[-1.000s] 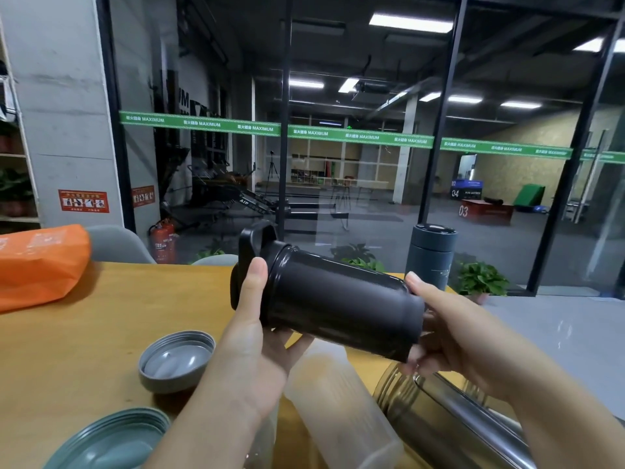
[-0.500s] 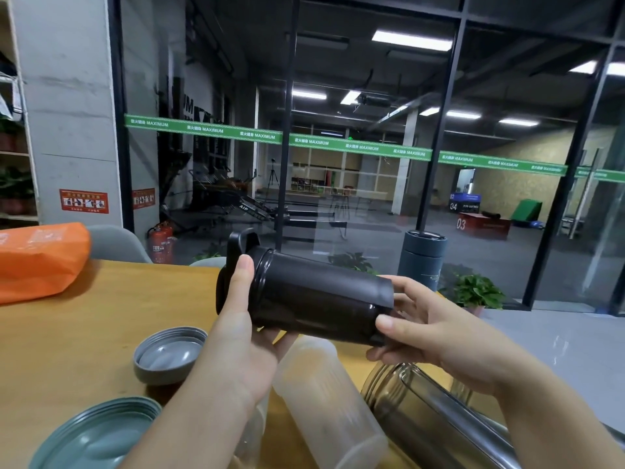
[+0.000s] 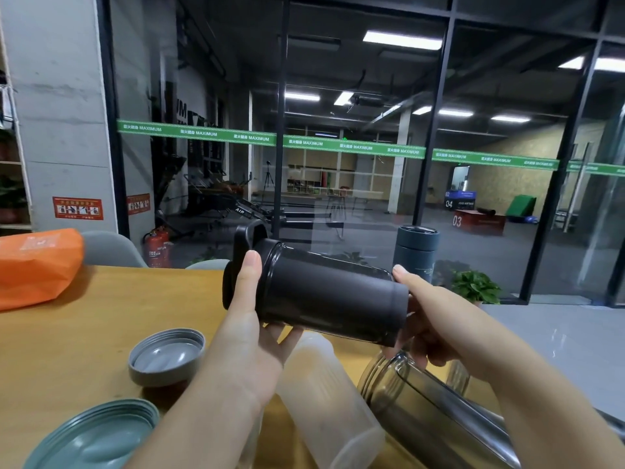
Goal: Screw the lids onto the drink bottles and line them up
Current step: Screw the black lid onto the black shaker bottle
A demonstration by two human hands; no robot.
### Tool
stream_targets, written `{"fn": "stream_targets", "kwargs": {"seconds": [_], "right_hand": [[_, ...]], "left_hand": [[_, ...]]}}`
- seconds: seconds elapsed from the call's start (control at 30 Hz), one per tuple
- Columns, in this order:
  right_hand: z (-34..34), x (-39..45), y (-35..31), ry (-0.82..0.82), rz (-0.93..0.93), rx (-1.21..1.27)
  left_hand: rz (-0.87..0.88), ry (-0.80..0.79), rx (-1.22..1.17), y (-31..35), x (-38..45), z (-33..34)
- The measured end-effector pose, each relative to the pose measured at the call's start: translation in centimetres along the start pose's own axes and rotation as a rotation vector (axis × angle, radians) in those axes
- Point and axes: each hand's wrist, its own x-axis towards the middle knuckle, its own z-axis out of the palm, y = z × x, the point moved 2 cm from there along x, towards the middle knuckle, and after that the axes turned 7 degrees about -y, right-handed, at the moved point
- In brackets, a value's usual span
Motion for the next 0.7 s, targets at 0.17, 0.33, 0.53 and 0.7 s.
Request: {"fn": "stream_targets", "kwargs": {"seconds": [0.17,0.33,0.53,0.7], "right_hand": [[0.0,-0.2,0.5,-0.023,-0.115,0.041],[0.4,-1.3,-0.9,0.010,-0.250,-0.069],[0.2,-3.3,-1.9,-0.064,-0.510,-0.314],[0.3,-2.9,-1.7,-0.007,-0.545,-0.269]], "left_hand": [[0.033,-0.058,-0.021,-0.1,-0.4,0.4],[0.050,-0.052,-0.019,-0.2,-0.5,0.5],[0.065,-0.024,-0.026,0.0,-0.1,0.2],[0.038,0.004,-0.043,0.2,0.1,-0.3]]}}
